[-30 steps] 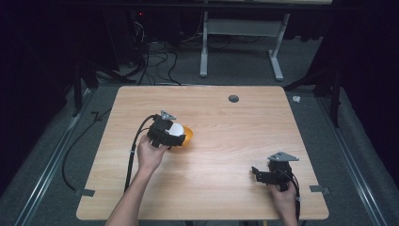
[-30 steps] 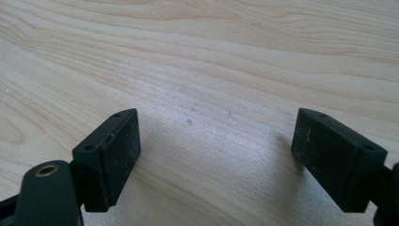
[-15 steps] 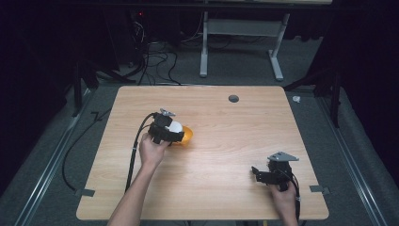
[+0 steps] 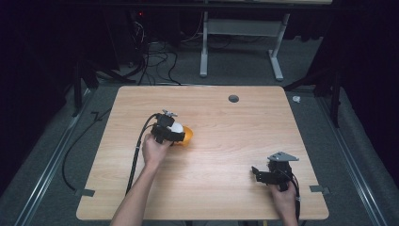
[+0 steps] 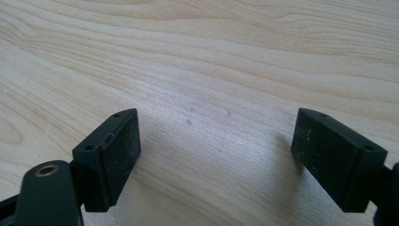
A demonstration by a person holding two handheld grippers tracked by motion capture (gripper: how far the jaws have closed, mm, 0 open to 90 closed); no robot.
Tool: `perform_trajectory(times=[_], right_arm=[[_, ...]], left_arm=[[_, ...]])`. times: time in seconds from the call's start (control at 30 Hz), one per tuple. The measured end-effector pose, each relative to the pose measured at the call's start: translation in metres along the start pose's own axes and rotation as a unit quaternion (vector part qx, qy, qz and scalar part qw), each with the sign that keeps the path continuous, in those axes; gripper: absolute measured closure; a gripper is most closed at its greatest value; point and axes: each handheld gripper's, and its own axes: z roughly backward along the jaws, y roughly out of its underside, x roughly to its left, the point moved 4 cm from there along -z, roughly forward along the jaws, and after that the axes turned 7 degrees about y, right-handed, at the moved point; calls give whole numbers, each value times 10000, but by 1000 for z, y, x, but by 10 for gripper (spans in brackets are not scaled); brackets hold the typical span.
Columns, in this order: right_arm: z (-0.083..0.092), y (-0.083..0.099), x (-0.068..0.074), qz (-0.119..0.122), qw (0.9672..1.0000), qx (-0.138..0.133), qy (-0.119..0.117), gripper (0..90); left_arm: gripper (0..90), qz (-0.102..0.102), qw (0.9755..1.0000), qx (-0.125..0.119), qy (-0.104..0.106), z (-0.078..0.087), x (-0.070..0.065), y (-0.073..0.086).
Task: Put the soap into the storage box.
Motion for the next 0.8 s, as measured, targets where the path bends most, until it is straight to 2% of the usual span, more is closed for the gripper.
perform_trajectory(times=[0.3,0.43,0.6,0.67,0.73,0.8], right_arm=[[0,0,0,6,10000,-4,-1,170],[0,0,0,-2,10000,-1,-2,170],[0,0,0,-5,10000,-1,-6,170],[0,0,0,-5,10000,0,-7,170],[0,0,0,9,10000,-6,-6,170],[0,0,0,3,10000,-1,-5,170]], left_arm=[[244,49,10000,82,-19,-7,0,1],[243,152,9999,79,7,-9,1,1],[242,99,9998,156,-66,-12,-1,2],[240,95,9999,-17,-93,-7,-1,0],[240,159,9997,-176,-5,-2,-2,-4],[239,145,9996,-237,0,1,-2,-5]])
